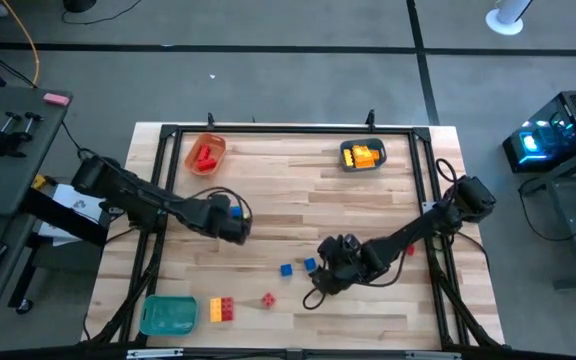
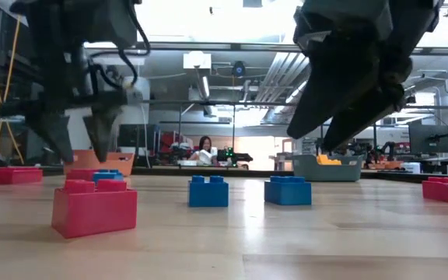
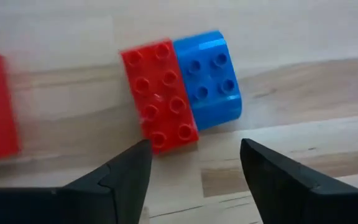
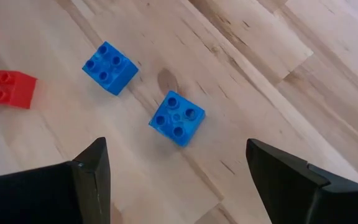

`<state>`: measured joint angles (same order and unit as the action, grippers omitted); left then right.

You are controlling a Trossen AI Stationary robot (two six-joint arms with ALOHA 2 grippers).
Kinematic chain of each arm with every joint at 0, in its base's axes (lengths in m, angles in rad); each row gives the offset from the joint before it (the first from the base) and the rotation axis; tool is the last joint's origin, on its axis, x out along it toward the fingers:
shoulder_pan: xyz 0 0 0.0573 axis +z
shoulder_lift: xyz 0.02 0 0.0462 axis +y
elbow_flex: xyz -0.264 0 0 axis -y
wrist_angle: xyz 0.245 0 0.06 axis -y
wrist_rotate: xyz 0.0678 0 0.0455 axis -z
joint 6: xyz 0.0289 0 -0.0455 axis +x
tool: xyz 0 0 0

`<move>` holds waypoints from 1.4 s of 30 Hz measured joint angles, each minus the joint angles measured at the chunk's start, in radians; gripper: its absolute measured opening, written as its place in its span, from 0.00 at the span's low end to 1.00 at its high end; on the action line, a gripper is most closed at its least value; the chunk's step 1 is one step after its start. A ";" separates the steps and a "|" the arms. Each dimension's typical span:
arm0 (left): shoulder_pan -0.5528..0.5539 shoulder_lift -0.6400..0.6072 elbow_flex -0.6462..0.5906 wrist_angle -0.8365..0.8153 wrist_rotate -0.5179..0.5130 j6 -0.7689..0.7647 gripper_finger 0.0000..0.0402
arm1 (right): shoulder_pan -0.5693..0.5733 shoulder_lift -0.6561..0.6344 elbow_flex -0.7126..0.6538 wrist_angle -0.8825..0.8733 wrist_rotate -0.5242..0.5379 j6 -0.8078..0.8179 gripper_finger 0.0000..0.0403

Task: Sort blocks
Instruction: Put the red game piece into the orange bin

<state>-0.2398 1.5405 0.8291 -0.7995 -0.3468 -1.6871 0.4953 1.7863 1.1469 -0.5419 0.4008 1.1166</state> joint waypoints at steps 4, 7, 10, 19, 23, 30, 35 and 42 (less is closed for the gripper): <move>-0.005 0.055 0.004 0.009 -0.015 -0.013 0.59 | -0.014 0.000 0.000 0.000 -0.020 -0.024 0.64; -0.003 0.078 -0.002 -0.020 0.001 -0.040 0.59 | -0.018 0.000 0.000 0.000 -0.026 -0.026 0.64; -0.003 0.071 0.000 -0.084 -0.001 -0.045 0.59 | -0.018 0.000 0.000 0.000 -0.032 -0.022 0.64; 0.015 -0.027 0.027 -0.136 -0.054 -0.006 0.59 | -0.018 0.000 0.000 0.002 -0.033 -0.017 0.64; 0.041 -0.115 0.053 -0.210 -0.133 0.095 0.58 | -0.018 0.000 0.000 0.001 -0.034 0.004 0.64; 0.143 -0.185 0.051 -0.434 -0.114 0.211 0.58 | -0.025 0.000 0.000 0.008 -0.034 0.009 0.64; 0.231 -0.175 -0.016 -0.350 -0.066 0.295 0.58 | -0.045 0.000 0.000 0.019 -0.034 0.011 0.64; 0.338 -0.158 -0.136 -0.209 0.020 0.319 0.58 | -0.064 0.000 0.000 0.038 -0.031 0.046 0.64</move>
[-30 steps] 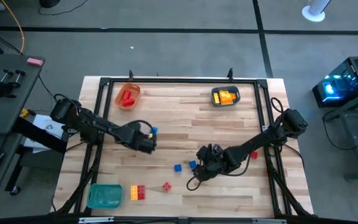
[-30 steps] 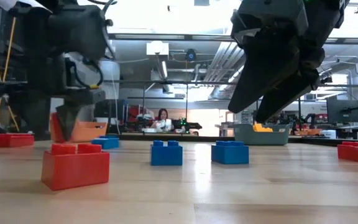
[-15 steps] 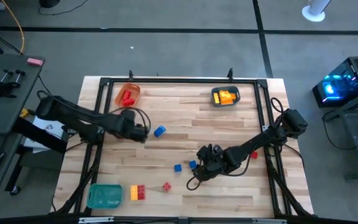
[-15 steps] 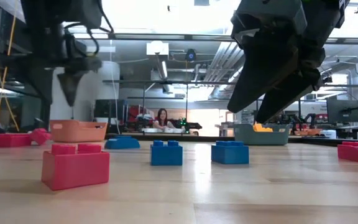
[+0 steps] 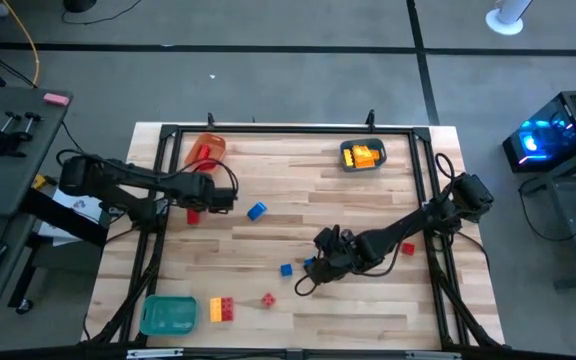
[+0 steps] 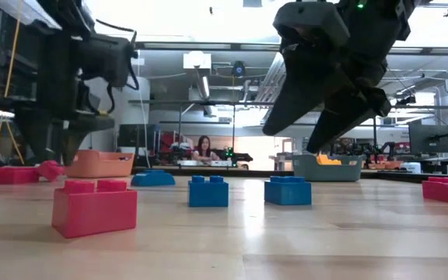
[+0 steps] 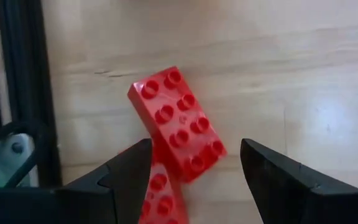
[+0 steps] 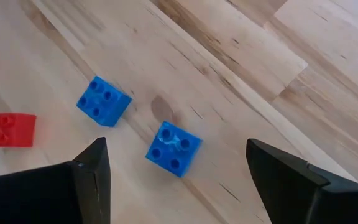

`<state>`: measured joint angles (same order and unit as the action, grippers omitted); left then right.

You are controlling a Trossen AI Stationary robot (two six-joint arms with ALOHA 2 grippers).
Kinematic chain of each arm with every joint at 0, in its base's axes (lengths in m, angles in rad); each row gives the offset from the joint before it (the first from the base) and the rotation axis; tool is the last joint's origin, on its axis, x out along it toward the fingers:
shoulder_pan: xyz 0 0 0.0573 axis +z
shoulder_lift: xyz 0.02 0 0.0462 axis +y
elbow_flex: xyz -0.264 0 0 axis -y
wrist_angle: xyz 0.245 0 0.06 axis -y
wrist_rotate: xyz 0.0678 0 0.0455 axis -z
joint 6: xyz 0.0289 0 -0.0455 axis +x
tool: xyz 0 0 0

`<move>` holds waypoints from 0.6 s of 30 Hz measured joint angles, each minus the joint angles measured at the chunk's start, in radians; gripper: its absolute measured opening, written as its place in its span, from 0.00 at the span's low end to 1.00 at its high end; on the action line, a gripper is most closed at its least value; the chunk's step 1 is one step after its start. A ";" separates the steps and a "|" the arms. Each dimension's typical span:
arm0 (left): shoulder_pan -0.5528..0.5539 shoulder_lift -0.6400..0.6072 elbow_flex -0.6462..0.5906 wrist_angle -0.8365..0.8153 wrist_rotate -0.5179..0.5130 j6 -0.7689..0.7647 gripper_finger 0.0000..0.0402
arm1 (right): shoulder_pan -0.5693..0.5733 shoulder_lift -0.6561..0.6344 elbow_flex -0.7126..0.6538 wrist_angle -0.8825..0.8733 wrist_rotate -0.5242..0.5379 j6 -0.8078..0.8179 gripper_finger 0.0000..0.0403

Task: Sort blocks
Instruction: Put the red game piece into the orange bin

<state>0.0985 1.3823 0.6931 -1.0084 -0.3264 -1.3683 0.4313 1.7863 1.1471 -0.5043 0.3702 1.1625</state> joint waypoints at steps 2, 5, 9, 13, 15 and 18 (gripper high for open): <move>0.025 0.000 -0.020 0.032 0.003 0.017 0.58 | 0.000 0.000 0.000 0.000 0.002 0.000 0.64; 0.070 0.000 -0.049 0.098 0.008 0.048 0.58 | 0.000 0.000 0.000 0.001 0.008 0.000 0.64; 0.132 0.000 -0.061 0.158 0.006 0.095 0.58 | 0.000 0.000 0.000 0.001 0.008 0.007 0.64; 0.181 0.000 -0.059 0.199 0.012 0.186 0.58 | 0.000 0.000 0.000 0.001 0.008 0.007 0.64; 0.193 0.000 -0.059 0.196 0.019 0.191 0.58 | 0.000 0.000 0.000 0.001 0.007 0.007 0.64; 0.197 0.000 -0.059 0.188 0.055 0.175 0.58 | 0.000 0.000 0.000 0.001 -0.012 0.007 0.64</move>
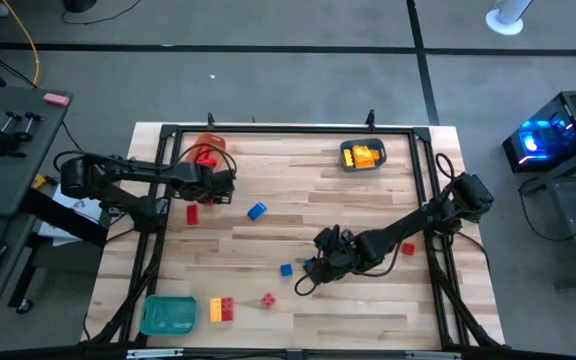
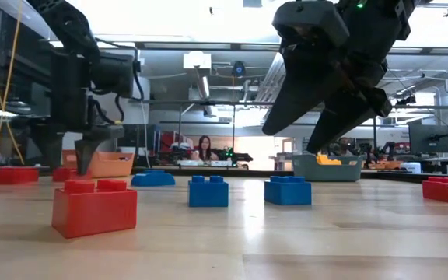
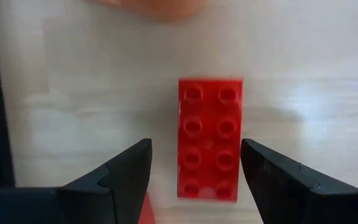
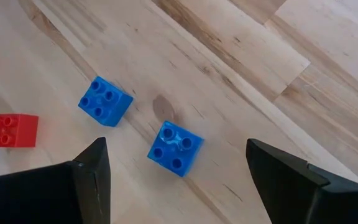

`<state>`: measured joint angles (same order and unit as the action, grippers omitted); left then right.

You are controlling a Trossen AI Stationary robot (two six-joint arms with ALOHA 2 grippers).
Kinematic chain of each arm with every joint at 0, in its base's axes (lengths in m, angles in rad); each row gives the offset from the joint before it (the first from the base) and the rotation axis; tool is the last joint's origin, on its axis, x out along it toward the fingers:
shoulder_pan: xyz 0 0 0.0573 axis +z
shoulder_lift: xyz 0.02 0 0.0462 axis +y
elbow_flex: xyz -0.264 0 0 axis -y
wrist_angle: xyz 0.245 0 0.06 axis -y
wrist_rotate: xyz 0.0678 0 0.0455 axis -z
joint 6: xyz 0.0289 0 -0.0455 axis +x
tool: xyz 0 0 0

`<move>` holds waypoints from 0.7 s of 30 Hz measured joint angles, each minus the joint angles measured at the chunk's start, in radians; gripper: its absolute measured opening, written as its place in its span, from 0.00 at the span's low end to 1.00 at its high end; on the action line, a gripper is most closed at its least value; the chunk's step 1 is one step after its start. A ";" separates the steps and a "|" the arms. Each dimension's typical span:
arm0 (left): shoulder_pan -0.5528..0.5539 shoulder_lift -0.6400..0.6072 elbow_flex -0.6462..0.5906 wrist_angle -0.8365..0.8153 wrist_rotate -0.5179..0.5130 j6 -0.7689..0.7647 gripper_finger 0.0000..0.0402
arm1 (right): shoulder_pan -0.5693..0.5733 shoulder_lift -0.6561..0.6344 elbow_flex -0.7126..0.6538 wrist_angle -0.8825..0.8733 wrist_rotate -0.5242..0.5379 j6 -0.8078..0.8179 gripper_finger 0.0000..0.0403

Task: Sort blocks
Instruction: Put the red game piece into the orange bin

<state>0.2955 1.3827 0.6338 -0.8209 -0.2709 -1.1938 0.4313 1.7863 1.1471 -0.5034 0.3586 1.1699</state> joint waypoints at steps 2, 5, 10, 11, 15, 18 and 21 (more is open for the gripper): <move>-0.001 0.000 0.000 0.000 0.008 -0.006 0.58 | 0.000 0.000 0.000 0.000 -0.001 0.000 0.64; 0.001 0.000 0.000 0.014 -0.001 -0.006 0.58 | 0.000 0.000 0.000 0.000 0.009 0.023 0.64; 0.017 0.006 0.000 0.024 -0.015 -0.009 0.58 | 0.000 0.000 0.000 0.001 0.047 0.083 0.64; 0.021 0.012 0.000 0.030 -0.015 -0.008 0.58 | 0.000 0.000 0.000 0.001 0.050 0.088 0.64; 0.026 0.051 0.000 0.059 -0.008 -0.012 0.58 | 0.000 0.000 0.000 0.008 0.052 0.113 0.64; 0.024 0.084 0.004 0.074 -0.003 -0.031 0.58 | 0.000 0.000 0.000 0.008 0.051 0.134 0.64; 0.024 0.107 0.005 0.084 -0.003 -0.043 0.58 | 0.000 0.000 0.000 0.008 0.051 0.135 0.64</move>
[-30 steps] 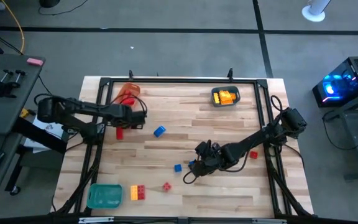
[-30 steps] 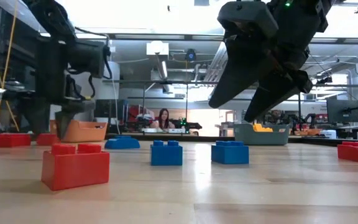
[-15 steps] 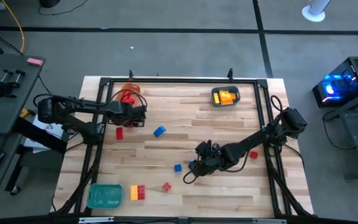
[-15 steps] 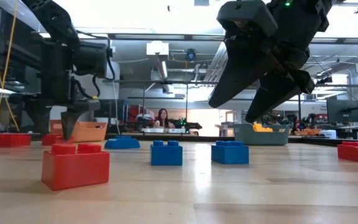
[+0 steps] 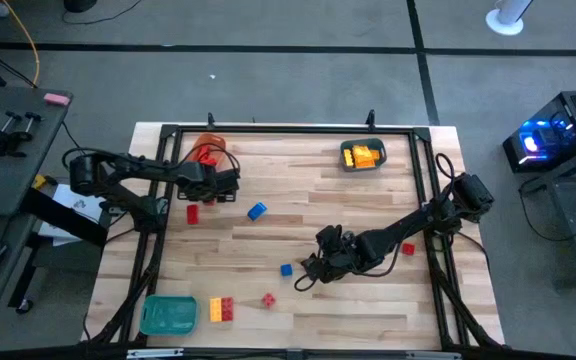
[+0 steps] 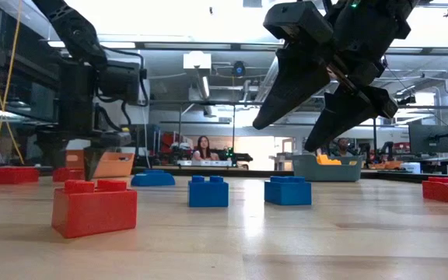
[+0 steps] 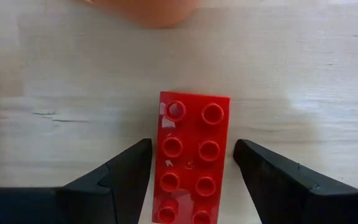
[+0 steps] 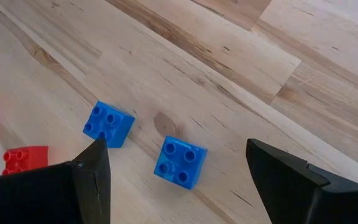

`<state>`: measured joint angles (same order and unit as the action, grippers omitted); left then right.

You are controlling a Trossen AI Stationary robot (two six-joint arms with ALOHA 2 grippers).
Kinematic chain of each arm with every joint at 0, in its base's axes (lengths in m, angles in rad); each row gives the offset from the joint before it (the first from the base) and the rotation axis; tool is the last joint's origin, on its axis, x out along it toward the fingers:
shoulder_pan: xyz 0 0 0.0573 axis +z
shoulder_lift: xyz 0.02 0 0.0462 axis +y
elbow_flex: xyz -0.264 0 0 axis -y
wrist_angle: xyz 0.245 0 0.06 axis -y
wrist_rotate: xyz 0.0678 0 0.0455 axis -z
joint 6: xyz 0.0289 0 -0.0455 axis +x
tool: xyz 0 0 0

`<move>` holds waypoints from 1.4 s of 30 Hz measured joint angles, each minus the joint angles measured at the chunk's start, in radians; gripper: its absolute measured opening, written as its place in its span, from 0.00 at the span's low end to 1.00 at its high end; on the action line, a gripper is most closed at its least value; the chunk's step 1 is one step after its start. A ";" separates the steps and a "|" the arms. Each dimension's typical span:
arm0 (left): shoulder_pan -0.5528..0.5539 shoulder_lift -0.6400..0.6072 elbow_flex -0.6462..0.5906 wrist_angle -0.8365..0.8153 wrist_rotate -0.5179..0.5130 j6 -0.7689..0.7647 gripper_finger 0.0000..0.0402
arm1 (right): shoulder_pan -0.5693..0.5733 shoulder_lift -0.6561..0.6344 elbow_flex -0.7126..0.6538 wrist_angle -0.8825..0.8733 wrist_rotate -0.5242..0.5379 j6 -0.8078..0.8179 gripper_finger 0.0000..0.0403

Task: Sort blocks
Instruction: Put the red game piece into the orange bin

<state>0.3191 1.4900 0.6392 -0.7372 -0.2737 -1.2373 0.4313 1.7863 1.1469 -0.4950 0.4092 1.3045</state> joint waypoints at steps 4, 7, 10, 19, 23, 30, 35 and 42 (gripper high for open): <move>-0.001 0.004 -0.001 0.004 -0.001 0.000 0.58 | 0.000 0.000 0.000 0.000 -0.007 0.005 0.64; -0.001 0.005 -0.002 0.006 -0.001 0.000 0.58 | 0.000 0.000 0.000 0.000 -0.007 -0.001 0.64; -0.001 0.006 -0.002 0.007 -0.001 0.000 0.58 | 0.000 0.000 0.000 0.000 -0.007 -0.003 0.64; -0.001 0.008 -0.003 0.001 0.001 -0.039 0.58 | -0.001 0.000 0.000 0.000 0.005 -0.002 0.64; -0.001 0.008 -0.003 0.002 0.000 -0.059 0.58 | -0.001 0.000 0.000 0.000 0.005 -0.002 0.64; 0.003 0.009 -0.003 0.009 -0.007 0.062 0.51 | -0.001 0.000 0.000 0.000 0.004 0.041 0.64; 0.019 0.005 0.007 -0.003 0.045 0.125 0.26 | -0.001 0.000 0.000 0.000 0.020 0.059 0.64; 0.078 -0.124 0.160 -0.038 0.080 0.370 0.26 | -0.006 0.000 0.000 0.009 0.039 0.074 0.64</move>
<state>0.3968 1.3663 0.7990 -0.7749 -0.1936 -0.8669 0.4257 1.7866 1.1470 -0.4863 0.4483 1.3789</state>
